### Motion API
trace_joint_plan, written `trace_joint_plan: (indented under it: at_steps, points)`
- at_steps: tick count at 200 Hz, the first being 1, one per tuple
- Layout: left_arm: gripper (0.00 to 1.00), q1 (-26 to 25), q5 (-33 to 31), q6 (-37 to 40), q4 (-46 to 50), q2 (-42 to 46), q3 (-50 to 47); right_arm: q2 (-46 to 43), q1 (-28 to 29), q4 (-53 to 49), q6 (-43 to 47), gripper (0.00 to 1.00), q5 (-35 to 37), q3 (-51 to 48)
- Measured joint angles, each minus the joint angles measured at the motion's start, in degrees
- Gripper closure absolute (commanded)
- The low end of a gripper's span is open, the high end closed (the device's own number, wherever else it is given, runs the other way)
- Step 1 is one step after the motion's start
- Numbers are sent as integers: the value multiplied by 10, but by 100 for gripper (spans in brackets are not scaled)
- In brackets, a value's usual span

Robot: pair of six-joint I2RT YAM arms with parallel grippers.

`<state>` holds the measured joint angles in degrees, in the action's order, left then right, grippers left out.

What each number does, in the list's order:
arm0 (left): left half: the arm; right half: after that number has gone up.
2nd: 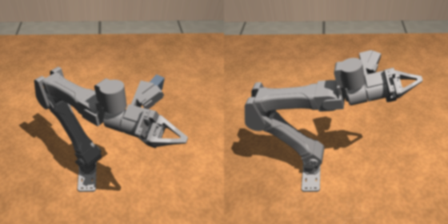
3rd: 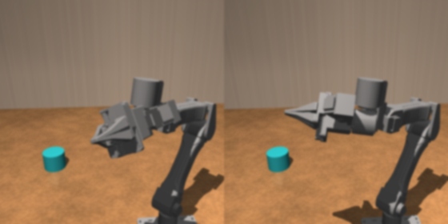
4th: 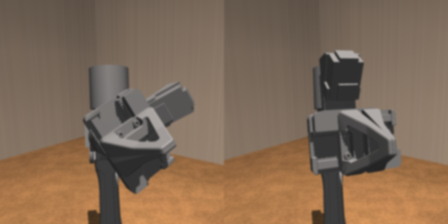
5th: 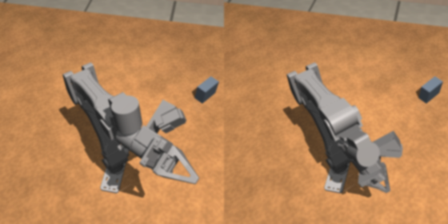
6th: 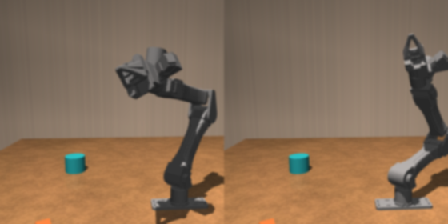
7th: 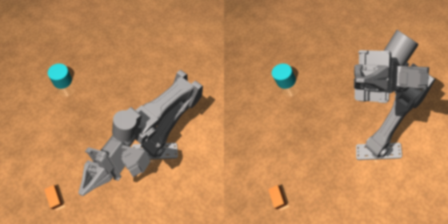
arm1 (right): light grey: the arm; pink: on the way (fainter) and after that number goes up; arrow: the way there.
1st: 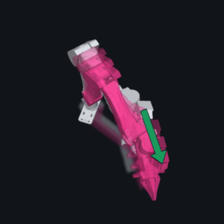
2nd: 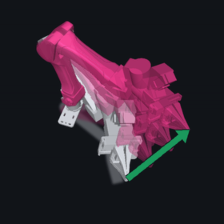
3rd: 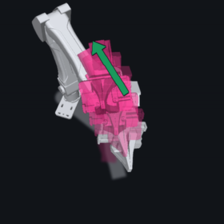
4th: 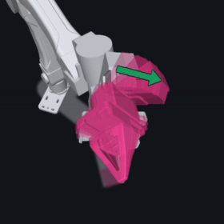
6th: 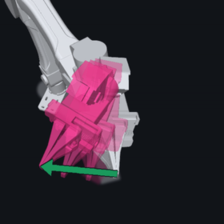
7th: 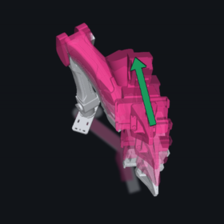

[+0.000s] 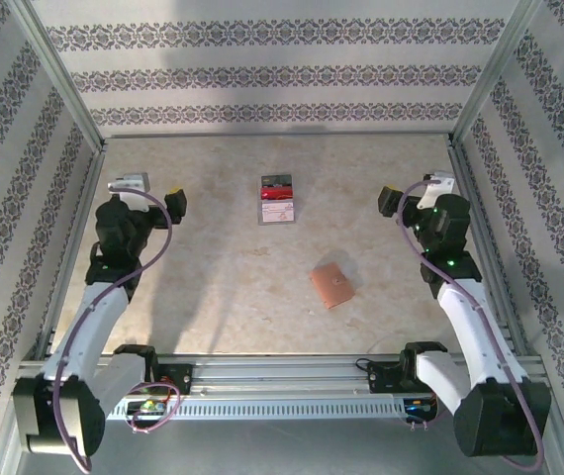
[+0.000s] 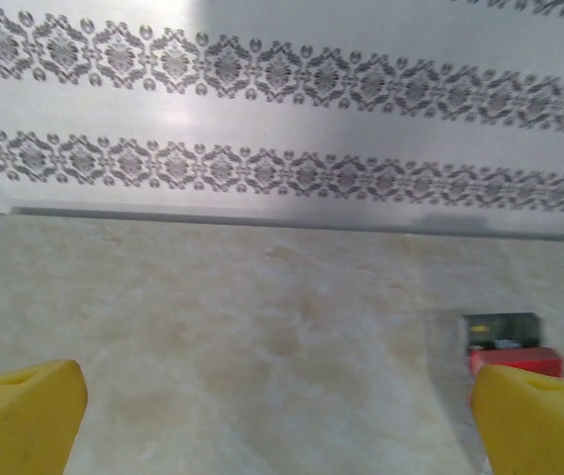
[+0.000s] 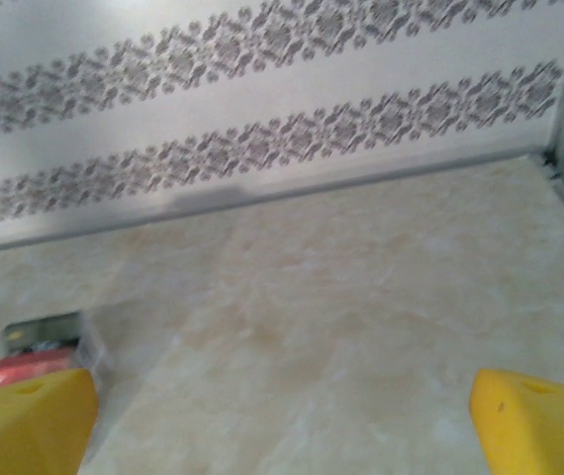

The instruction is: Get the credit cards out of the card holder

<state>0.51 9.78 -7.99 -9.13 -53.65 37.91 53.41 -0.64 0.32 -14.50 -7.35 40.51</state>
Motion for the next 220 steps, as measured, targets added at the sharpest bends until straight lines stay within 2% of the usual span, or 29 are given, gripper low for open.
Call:
trace_joint_plan:
  at_steps: [39,66,100,131,160,187,220]
  points:
    - [0,0,50,-48,191,67,46,-25,0,-223,-23,12,-62,72]
    - [0,0,90,-83,281,113,57,-28,0,-332,-26,19,-99,81]
    - [8,-2,140,-139,340,146,48,-28,11,-389,-41,24,-143,38]
    - [14,-25,174,-196,344,159,-4,8,60,-402,-60,26,-163,6]
    - [14,-83,185,-255,332,155,-57,44,84,-367,-82,22,-177,-26]
    - [15,-174,165,-297,301,133,-80,69,96,-330,-97,22,-184,-58]
    - [17,-282,125,-338,228,51,-82,105,111,-293,-101,23,-191,-72]
